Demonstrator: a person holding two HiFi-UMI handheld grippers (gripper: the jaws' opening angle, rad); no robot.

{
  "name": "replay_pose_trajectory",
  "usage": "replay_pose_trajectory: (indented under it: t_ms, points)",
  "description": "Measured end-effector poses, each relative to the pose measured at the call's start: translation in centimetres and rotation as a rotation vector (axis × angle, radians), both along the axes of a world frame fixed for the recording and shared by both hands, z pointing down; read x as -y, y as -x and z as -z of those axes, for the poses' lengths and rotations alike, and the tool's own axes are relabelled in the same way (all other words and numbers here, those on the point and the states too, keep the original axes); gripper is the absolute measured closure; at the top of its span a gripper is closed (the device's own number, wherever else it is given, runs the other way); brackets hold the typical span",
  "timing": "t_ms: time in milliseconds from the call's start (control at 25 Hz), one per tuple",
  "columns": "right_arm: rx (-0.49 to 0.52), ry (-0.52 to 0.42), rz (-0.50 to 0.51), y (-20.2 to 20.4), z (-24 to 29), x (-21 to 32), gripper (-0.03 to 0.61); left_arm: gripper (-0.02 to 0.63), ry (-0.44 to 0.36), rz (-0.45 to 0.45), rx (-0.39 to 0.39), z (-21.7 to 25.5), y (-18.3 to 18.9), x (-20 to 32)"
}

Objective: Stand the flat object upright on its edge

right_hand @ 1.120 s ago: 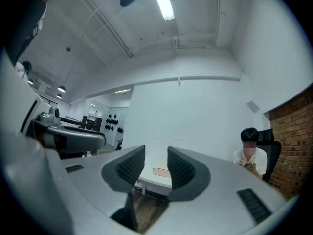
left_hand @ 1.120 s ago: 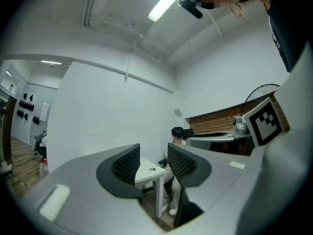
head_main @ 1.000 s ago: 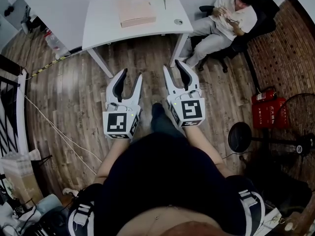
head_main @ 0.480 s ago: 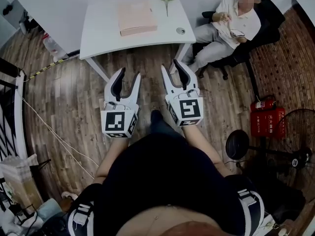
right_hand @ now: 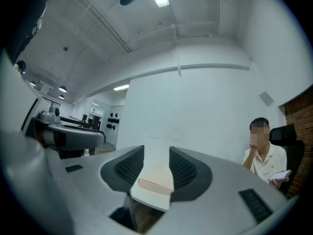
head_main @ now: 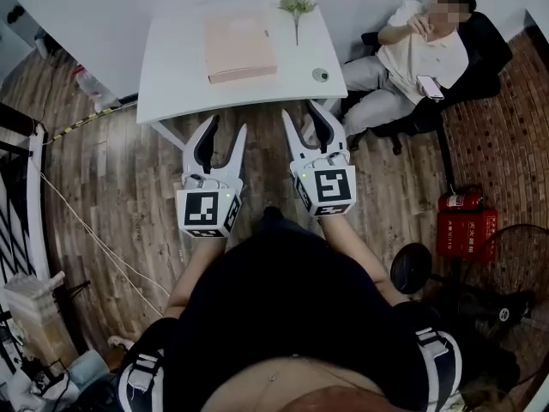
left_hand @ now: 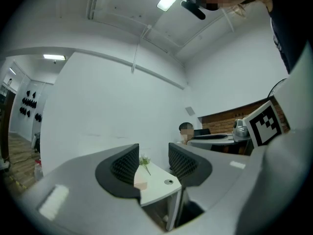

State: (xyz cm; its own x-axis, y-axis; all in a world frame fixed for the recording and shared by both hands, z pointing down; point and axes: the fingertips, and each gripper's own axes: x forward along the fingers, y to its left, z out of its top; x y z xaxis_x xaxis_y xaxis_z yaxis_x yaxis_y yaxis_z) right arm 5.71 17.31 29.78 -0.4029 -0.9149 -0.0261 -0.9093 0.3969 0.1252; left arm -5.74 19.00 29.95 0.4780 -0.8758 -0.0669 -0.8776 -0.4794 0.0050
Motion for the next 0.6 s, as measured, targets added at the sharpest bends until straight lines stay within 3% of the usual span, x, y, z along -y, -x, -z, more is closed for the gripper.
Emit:
replay_pose_trajectory:
  t_ms: [600]
  points:
    - [0.022, 0.024, 0.084, -0.1, -1.2, 13.2, 0.419, 0.413, 0.021, 0.092, 0.025, -0.7, 0.1, 12.3]
